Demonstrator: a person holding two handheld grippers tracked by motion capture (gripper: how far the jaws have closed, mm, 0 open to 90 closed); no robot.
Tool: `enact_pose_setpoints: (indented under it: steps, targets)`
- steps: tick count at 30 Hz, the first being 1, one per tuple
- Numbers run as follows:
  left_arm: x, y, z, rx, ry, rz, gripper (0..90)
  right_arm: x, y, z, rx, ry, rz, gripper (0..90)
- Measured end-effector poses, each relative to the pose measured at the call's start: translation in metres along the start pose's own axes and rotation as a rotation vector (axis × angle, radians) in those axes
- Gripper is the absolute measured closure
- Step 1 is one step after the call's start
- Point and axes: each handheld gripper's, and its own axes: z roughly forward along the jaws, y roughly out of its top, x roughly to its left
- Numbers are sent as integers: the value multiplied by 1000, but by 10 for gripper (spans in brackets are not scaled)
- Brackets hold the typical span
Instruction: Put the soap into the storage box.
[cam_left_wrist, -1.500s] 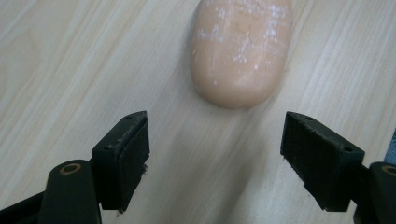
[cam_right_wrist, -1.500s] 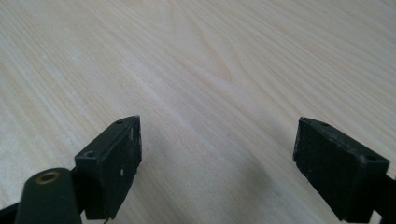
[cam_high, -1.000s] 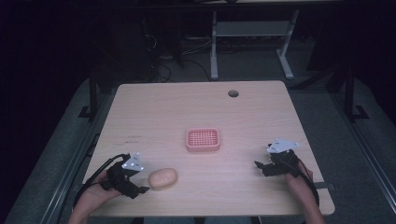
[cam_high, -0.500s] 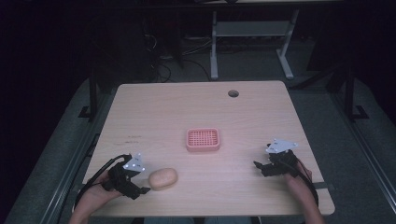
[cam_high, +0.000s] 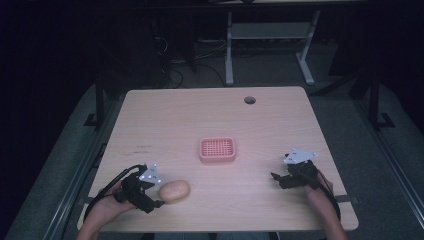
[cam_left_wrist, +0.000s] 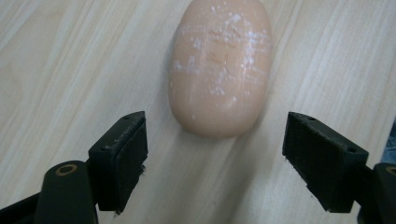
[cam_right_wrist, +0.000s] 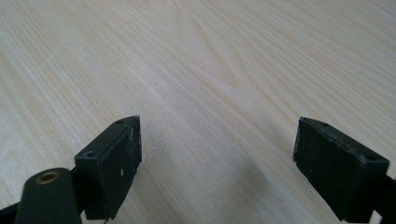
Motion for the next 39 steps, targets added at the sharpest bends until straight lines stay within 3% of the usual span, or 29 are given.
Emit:
enact_pose_setpoints:
  steps: [6, 23, 39]
  targets:
    - [0, 11, 6, 22, -12, 38, 212, 2, 2, -1, -6, -2, 0, 147]
    - [3, 33, 23, 67, -52, 77, 219, 3, 3, -2, -11, 3, 2, 147]
    - [4, 44, 36, 102, -81, 87, 256, 3, 3, -4, -23, 3, 8, 146]
